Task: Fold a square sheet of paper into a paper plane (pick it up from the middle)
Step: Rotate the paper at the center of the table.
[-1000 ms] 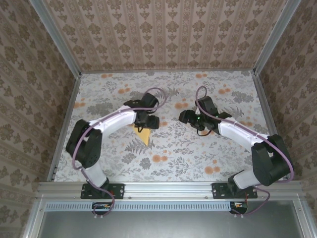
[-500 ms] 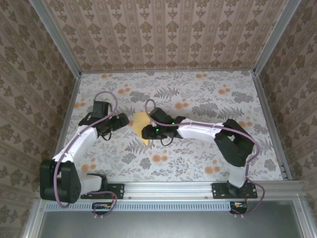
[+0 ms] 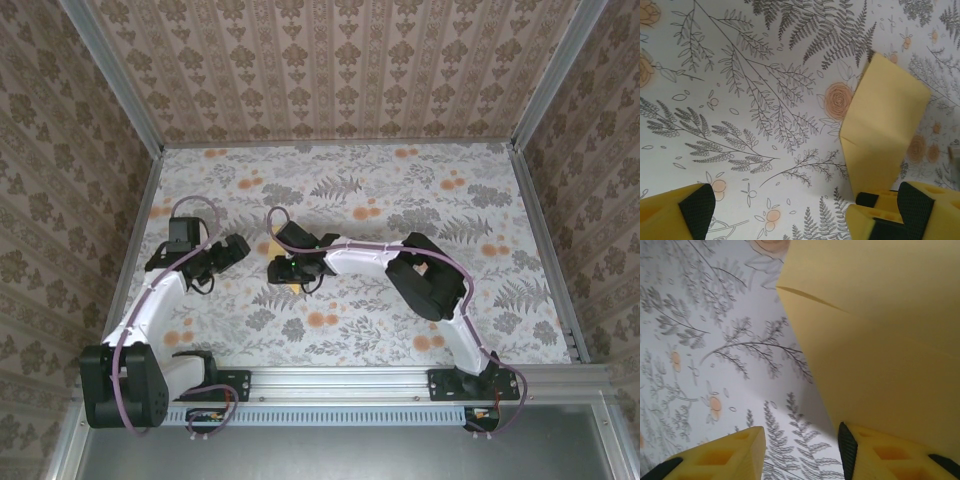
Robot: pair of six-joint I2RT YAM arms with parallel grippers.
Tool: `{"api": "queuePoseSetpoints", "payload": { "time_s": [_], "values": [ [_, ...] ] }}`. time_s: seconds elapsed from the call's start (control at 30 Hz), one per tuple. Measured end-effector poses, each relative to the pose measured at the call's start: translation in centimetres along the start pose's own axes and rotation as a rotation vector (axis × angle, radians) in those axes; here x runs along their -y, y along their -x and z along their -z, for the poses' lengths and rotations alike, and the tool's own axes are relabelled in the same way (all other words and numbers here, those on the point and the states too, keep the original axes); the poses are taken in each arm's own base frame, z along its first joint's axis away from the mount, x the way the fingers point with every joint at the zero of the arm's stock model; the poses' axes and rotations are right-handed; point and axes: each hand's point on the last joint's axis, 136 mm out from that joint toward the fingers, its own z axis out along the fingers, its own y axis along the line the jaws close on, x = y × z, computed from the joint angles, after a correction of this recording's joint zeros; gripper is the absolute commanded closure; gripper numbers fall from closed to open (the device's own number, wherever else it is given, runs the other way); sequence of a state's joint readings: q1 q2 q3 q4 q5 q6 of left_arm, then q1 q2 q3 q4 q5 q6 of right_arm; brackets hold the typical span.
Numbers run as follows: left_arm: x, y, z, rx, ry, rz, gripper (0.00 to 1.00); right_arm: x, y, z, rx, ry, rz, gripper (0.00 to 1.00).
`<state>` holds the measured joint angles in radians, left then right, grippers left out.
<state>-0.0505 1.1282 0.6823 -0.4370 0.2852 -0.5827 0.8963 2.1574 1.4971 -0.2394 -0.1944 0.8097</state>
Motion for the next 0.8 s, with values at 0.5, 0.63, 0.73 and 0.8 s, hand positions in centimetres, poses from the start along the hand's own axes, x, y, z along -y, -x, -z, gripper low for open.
{"api": "queuePoseSetpoints", "payload": {
  "time_s": [0.5, 0.63, 0.73, 0.8],
  "values": [
    [2.2, -0.3, -0.4, -0.026, -0.108, -0.027, 0.01, 6.9, -2.0, 4.3, -0.069, -0.073, 0.133, 0.56],
    [3.2, -1.0, -0.9, -0.05, -0.131, -0.057, 0.01, 9.0, -3.1, 6.3, -0.101, -0.1, 0.158, 0.55],
    [4.2, -1.7, -1.2, -0.068, -0.154, -0.083, 0.01, 9.1, -3.2, 8.1, -0.073, -0.091, 0.144, 0.54],
    [4.9, -2.1, -1.3, -0.077, -0.169, -0.097, 0.01, 8.4, -2.7, 9.6, -0.032, -0.076, 0.122, 0.54]
  ]
}}
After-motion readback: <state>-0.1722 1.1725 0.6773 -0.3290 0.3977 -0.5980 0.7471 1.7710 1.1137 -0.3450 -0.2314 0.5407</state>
